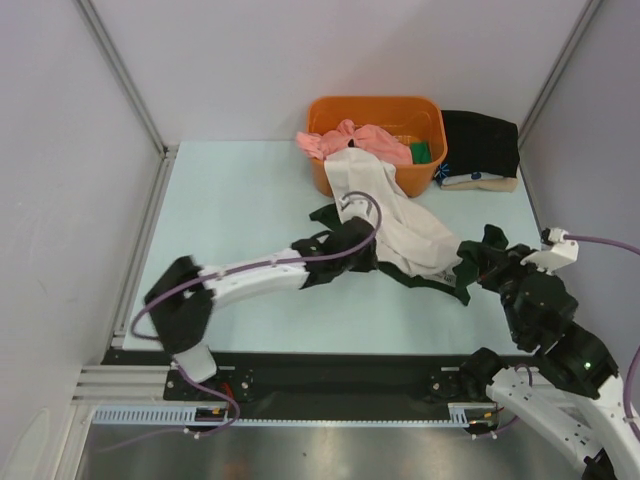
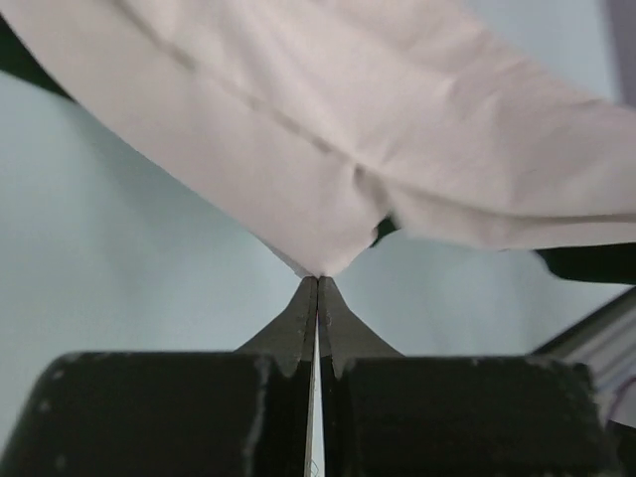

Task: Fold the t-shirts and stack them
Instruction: Flatten the tshirt out

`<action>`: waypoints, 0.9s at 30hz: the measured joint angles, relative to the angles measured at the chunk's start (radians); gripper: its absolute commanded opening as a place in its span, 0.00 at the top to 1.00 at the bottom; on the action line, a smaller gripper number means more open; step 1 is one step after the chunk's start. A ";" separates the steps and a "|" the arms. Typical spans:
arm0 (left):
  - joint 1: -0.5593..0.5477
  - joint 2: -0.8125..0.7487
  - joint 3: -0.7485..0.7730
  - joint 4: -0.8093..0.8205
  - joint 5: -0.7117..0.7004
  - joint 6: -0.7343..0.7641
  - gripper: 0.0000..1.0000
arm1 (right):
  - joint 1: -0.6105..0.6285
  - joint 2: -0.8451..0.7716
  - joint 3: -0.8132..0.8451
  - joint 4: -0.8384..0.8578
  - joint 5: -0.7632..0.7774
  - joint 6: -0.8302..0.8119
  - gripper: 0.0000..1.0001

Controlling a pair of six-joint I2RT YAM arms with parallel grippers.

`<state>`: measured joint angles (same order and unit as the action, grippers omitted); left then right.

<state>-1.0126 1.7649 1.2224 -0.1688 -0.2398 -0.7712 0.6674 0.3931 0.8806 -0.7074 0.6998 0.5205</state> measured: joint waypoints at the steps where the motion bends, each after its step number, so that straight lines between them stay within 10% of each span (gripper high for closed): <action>1: 0.000 -0.086 0.000 -0.033 -0.025 0.013 1.00 | 0.000 0.001 0.029 -0.003 -0.015 -0.006 1.00; 13: 0.000 -0.864 0.168 -0.366 -0.258 0.131 1.00 | -0.002 0.166 0.505 -0.002 -0.421 -0.225 1.00; 27: 0.000 -1.079 0.724 -0.583 -0.302 0.362 1.00 | -0.005 0.170 0.811 0.116 -0.937 -0.444 1.00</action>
<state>-1.0122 0.6861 1.9465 -0.7513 -0.5415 -0.4091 0.6624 0.5632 1.6917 -0.5911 -0.2367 0.0761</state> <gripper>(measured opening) 0.007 0.055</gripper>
